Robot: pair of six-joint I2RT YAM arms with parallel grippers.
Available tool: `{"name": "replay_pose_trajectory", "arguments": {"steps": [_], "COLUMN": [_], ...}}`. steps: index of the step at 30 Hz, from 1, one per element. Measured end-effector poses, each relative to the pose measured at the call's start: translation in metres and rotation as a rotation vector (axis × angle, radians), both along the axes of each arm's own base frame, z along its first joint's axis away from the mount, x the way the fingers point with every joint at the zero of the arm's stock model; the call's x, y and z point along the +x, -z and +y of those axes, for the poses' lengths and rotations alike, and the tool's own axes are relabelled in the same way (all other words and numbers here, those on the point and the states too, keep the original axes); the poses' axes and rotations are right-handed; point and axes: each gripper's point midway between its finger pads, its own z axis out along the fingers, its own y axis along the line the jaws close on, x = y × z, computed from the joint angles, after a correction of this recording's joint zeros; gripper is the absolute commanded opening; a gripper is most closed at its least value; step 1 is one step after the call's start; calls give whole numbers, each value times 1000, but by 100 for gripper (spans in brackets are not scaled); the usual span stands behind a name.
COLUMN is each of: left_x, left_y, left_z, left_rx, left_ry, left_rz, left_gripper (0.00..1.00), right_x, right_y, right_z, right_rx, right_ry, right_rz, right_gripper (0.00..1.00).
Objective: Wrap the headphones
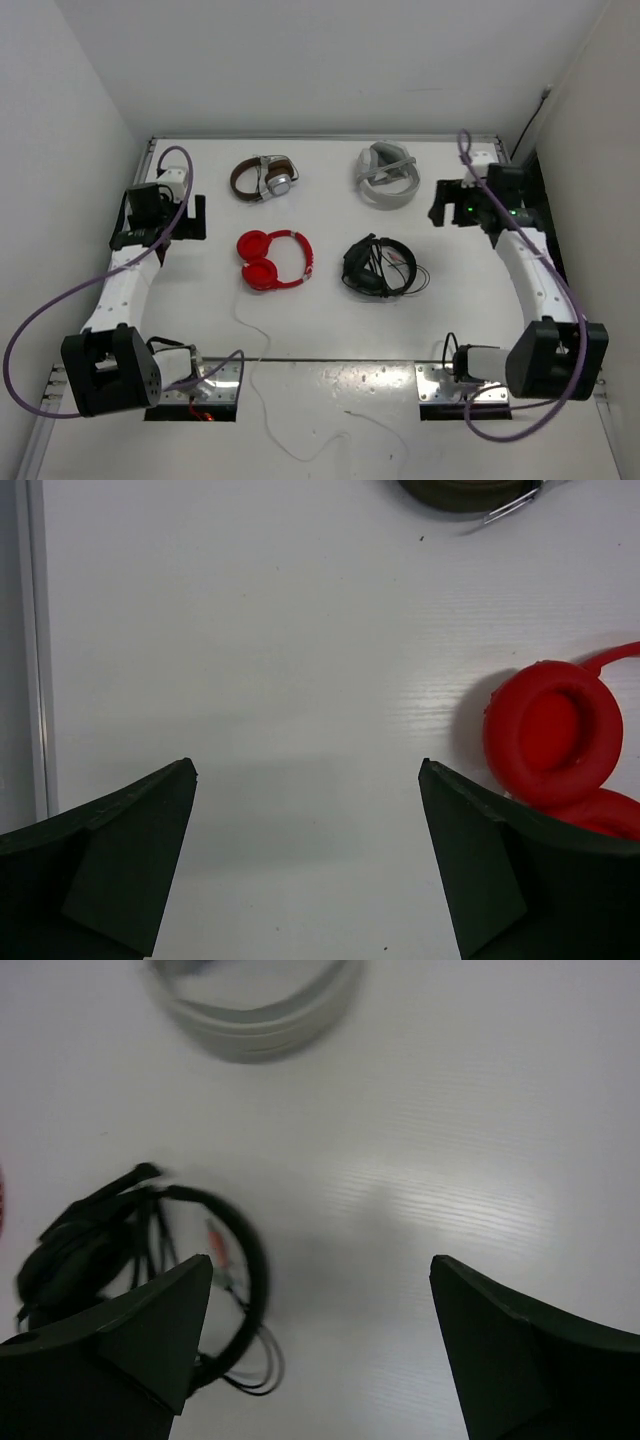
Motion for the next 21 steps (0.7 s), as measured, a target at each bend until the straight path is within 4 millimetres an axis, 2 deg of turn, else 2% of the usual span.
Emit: {"name": "replay_pose_trajectory", "arguments": {"steps": [2,3,4,6,11,14,18,21], "left_x": [0,0,-1,-3,-3,-2,-3,-3], "left_y": [-3,-3,-2,1,-1,-4,-4,-3], "left_z": [-1,-1,0,-1,-2,-3,0,2], "left_rx": [0,-1,-4,-12,-37,-46,-45,-43], "left_ry": [3,1,-3,-9,-24,-29,-43,-51], "left_rz": [-9,-7,-3,14,27,22,24,26], "left_gripper": [100,100,100,100,100,100,100,100], "right_x": [-1,-4,-9,-21,-10,-23,-41,-38], "right_y": [-5,-7,-8,-5,22,43,60,70], "right_z": [40,70,97,138,156,189,239,254], "right_rx": [-16,-42,-45,-10,-35,-123,-226,-231], "right_ry": [-93,-154,-217,-319,-268,-321,-420,-425], "right_rz": [-14,-24,-29,-8,100,131,141,168], "right_gripper": [89,89,89,88,86,86,85,83]}}
